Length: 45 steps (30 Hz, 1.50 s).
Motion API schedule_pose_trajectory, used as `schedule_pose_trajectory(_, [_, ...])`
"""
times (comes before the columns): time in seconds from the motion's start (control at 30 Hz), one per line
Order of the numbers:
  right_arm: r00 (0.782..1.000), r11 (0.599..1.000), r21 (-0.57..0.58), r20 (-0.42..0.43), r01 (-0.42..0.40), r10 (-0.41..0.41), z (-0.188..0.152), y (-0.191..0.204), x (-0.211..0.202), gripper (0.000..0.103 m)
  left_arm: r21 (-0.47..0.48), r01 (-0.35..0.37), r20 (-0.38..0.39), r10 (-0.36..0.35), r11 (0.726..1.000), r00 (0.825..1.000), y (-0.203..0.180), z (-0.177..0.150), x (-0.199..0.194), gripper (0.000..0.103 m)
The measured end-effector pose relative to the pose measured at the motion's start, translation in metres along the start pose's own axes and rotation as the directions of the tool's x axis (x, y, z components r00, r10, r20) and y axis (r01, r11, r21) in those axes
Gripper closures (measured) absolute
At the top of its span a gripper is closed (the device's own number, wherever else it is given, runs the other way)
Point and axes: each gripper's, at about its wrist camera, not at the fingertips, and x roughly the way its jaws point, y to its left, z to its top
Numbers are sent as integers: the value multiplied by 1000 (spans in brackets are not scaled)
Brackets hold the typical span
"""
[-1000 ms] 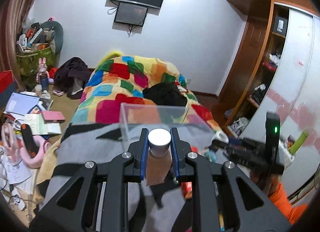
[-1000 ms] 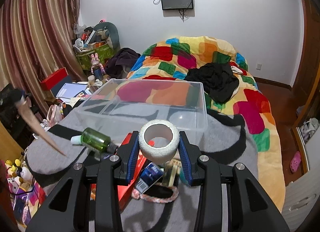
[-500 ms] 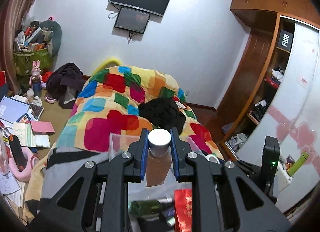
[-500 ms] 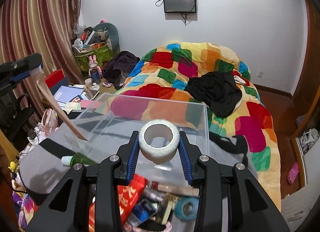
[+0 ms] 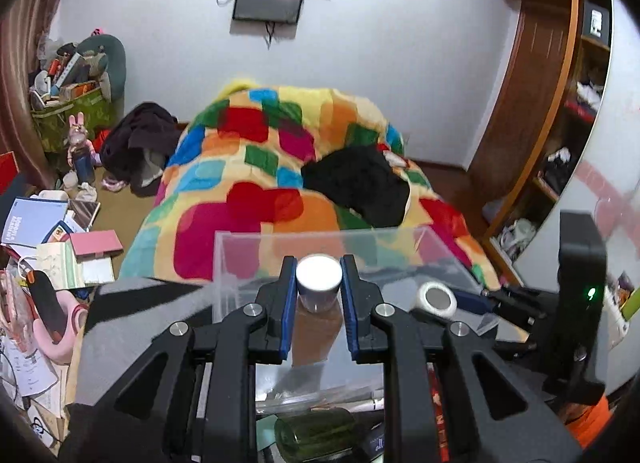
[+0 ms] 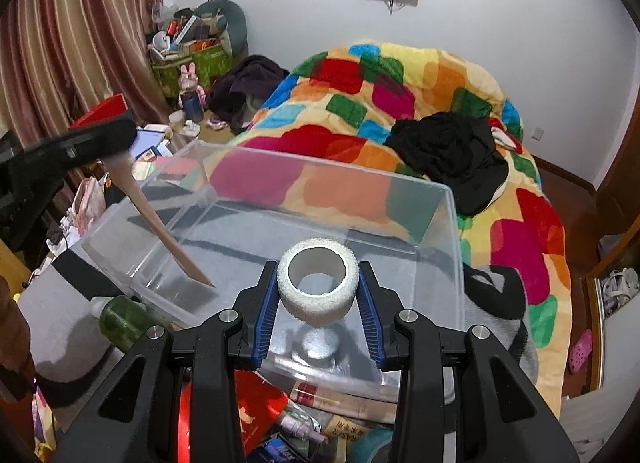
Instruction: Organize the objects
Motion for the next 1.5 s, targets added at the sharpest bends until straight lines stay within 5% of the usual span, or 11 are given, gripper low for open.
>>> schedule_pose_trajectory(0.37, [1000,999,-33,-24,-1,0,1,6,9,68,50,-16,-28,17,999,999,-15,-10,2,76])
schedule_pose_trajectory(0.6, [1000,999,-30,-15,13,-13,0,7,2,46,50,-15,-38,17,999,999,-15,-16,-5,48])
schedule_pose_trajectory(1.03, [997,999,-12,75,33,-32,-12,5,-47,23,47,-55,15,54,997,998,-13,-28,-57,6])
schedule_pose_trajectory(1.5, [994,997,22,74,77,-79,-62,-17,-73,20,111,-85,-120,99,990,988,-19,-92,-63,5])
